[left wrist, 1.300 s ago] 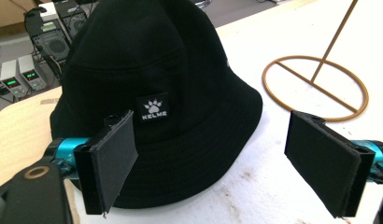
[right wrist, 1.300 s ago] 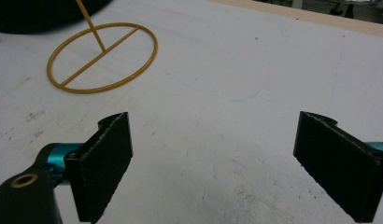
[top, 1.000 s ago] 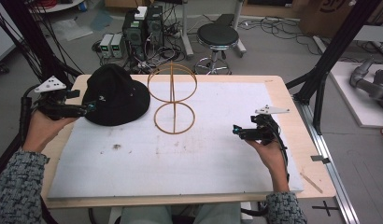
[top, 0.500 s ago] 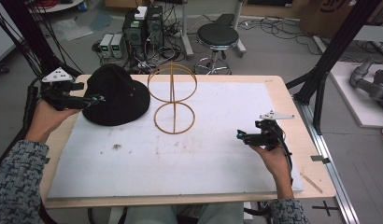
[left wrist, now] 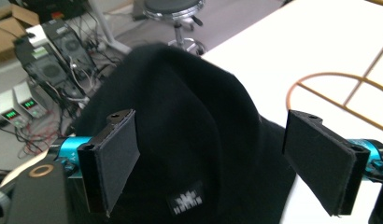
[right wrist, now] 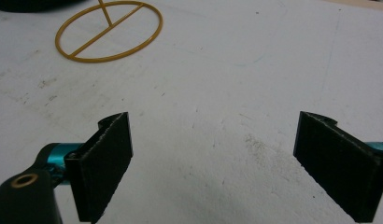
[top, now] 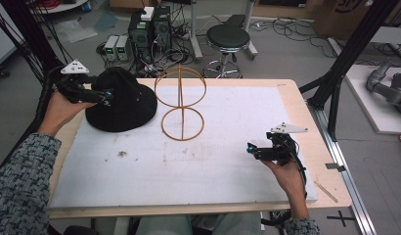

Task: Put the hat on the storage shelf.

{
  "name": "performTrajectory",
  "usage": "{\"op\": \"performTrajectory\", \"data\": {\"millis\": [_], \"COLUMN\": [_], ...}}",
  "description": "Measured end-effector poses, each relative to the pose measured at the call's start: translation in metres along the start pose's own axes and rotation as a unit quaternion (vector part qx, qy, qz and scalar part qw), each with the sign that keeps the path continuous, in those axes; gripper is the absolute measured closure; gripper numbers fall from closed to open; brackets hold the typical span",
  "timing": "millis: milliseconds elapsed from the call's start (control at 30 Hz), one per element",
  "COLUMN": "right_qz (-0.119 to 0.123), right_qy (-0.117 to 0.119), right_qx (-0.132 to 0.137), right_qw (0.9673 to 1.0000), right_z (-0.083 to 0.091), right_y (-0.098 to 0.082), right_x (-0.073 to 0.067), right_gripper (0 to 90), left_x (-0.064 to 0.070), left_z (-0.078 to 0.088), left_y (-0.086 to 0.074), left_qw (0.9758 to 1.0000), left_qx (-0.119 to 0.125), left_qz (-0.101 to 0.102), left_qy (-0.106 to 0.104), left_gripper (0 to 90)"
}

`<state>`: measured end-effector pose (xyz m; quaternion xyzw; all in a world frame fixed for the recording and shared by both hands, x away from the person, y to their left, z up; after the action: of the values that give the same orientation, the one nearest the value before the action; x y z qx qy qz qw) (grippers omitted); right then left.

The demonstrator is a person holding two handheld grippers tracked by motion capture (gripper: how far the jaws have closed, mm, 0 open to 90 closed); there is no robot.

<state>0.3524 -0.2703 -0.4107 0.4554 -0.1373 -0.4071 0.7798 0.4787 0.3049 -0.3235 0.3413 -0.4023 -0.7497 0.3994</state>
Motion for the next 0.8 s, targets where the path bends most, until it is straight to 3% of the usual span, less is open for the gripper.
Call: {"op": "performTrajectory", "data": {"millis": [167, 367, 800], "right_qz": [0.001, 0.000, 0.004], "right_qy": [-0.007, -0.008, -0.007], "right_qx": [0.007, 0.007, 0.005], "right_qw": [1.0000, 0.9999, 1.0000], "right_z": [0.004, 0.006, 0.007], "right_y": [-0.001, -0.001, -0.002], "right_x": [0.000, -0.002, -0.003], "right_gripper": [11.5, 11.5, 11.5], "left_x": [-0.004, -0.007, -0.005], "left_z": [-0.009, -0.016, -0.035], "left_y": [0.001, 0.011, 0.023], "left_qw": [0.9998, 0.9992, 0.9993], "left_qx": [-0.007, 0.003, 0.002], "left_qz": [-0.005, -0.008, 0.002], "left_qy": [0.017, 0.039, 0.038], "left_gripper": [20.1, 17.6, 18.0]}}
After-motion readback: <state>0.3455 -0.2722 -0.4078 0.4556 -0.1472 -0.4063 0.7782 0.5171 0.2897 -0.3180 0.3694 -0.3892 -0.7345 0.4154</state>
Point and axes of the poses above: each handheld gripper's, and its own axes: z roughly backward along the jaws, y roughly out of its top, x roughly to its right, the point moved 3 cm from there along -z, roughly forward along the jaws, and after that the axes turned 10 degrees about y, right-handed, at the moved point
